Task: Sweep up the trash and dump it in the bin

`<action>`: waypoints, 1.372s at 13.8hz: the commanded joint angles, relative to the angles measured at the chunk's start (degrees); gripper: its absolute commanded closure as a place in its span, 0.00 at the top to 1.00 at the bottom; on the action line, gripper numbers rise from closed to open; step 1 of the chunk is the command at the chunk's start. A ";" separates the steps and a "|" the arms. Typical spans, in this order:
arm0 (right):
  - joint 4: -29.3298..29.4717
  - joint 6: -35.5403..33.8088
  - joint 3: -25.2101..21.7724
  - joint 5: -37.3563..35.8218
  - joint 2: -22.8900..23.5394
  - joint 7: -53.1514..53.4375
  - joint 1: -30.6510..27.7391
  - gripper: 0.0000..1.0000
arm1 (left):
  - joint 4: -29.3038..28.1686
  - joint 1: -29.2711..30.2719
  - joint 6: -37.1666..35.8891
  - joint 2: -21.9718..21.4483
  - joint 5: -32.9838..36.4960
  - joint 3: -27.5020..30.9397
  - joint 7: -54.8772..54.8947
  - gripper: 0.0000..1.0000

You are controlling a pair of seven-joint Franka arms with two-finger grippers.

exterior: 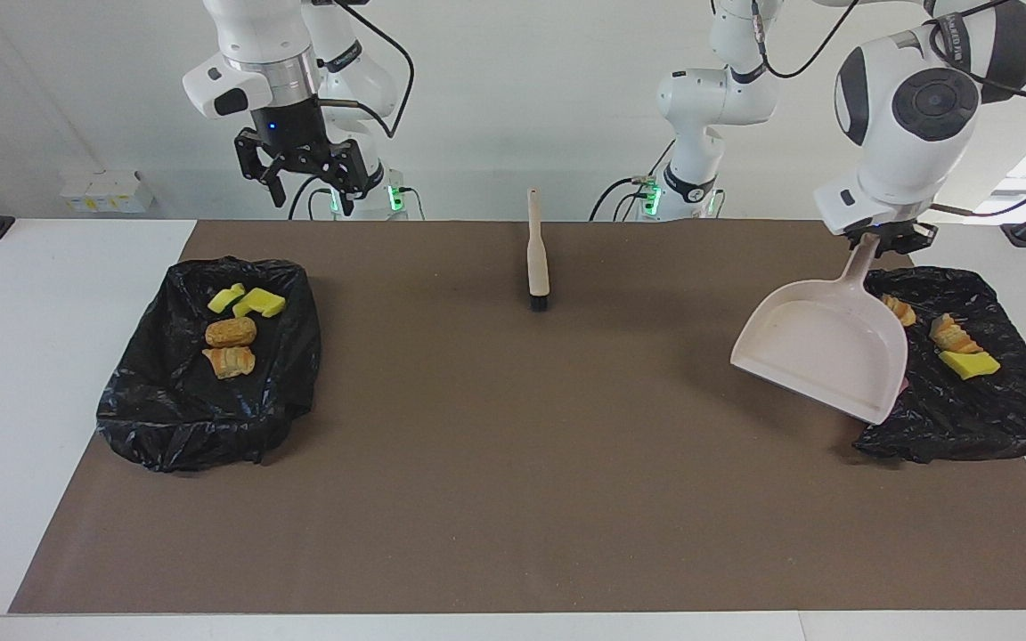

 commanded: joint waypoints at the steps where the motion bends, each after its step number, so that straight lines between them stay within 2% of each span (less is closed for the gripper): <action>1: 3.85 -2.72 -5.74 -1.74 2.49 -3.88 4.55 1.00 | -1.73 -4.42 3.43 -1.69 -9.29 1.04 -15.35 0.00; 4: 3.85 -2.90 -8.04 -0.95 2.49 -4.15 6.06 1.00 | -2.69 -8.21 9.84 -1.69 -16.15 1.04 -26.62 0.00; 6: 3.77 -2.55 -11.37 -0.42 2.06 -4.15 8.52 1.00 | -3.22 -12.94 14.67 0.06 -17.49 1.04 -32.78 0.00; 10: 3.24 -2.55 -12.44 -0.51 1.97 -6.25 8.09 1.00 | -5.24 -17.87 23.99 4.88 -23.02 0.95 -37.01 0.00; 12: 3.24 -2.90 -12.35 -0.51 1.88 -6.26 7.91 1.00 | -5.33 -21.39 32.23 10.15 -23.21 0.95 -42.53 0.00; 14: 3.24 -2.55 -11.83 -0.42 2.14 -6.26 6.95 1.00 | -6.64 -23.50 37.88 12.89 -23.47 0.60 -44.58 0.00; 16: 3.33 -2.29 -11.56 -0.33 2.14 -6.26 6.77 1.00 | -9.54 -25.43 42.71 13.08 -23.91 0.60 -44.58 0.00; 19: 3.24 -2.20 -11.83 0.02 2.41 -6.26 7.65 1.00 | -10.25 -25.62 43.44 13.08 -23.91 0.60 -44.58 0.00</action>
